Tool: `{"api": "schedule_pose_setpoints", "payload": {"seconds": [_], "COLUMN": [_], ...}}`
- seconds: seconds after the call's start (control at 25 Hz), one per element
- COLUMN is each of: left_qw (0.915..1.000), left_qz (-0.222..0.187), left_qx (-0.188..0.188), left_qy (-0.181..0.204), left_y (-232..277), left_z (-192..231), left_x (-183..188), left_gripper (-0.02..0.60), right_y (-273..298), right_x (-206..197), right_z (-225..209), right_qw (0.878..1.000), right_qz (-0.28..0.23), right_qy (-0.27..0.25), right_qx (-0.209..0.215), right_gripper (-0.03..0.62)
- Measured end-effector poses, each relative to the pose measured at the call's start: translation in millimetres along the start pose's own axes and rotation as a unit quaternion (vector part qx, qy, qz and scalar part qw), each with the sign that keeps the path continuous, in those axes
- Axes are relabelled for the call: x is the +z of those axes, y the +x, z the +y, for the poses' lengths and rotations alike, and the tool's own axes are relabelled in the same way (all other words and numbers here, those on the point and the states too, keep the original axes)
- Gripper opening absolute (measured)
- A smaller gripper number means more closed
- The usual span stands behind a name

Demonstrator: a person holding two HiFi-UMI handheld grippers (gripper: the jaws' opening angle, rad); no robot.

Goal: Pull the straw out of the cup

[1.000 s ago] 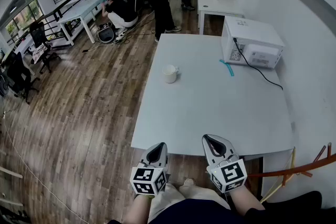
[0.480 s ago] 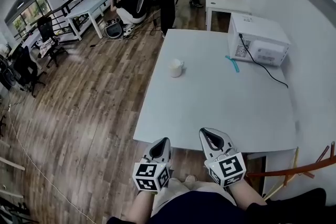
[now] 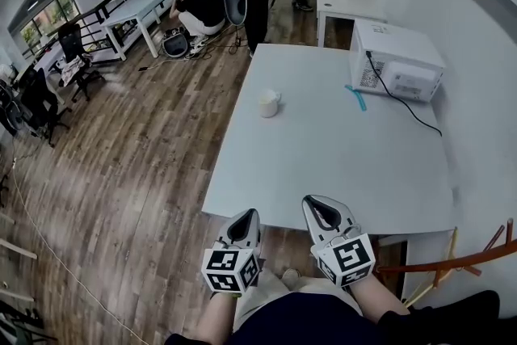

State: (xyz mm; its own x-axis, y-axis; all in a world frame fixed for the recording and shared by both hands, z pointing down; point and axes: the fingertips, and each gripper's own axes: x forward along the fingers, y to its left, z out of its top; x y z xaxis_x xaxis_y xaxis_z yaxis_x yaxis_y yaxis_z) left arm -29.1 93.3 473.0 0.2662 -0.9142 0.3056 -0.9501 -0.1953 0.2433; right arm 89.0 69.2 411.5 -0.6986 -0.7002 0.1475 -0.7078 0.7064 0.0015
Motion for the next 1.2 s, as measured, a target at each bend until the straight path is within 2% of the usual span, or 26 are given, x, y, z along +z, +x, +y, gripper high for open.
{"api": "schedule_pose_setpoints", "payload": {"seconds": [0.64,1.2], "left_qw": [0.9999,0.9992], "left_qz": [0.007,0.019], "left_qx": [-0.01,-0.034], "left_qy": [0.001,0.008], "left_y": [16,56], "left_z": [-7,9], "left_x": [4,17], "left_gripper": [0.018,0.018], "right_y": [6,43], "right_x": [-2,1], "right_z": [-12,-29], "right_qw": [1.0,0.999], "right_qz": [0.002,0.007], "right_qy": [0.028,0.03], "right_qx": [-0.005,-0.016], "right_gripper": [0.031,0.031]}}
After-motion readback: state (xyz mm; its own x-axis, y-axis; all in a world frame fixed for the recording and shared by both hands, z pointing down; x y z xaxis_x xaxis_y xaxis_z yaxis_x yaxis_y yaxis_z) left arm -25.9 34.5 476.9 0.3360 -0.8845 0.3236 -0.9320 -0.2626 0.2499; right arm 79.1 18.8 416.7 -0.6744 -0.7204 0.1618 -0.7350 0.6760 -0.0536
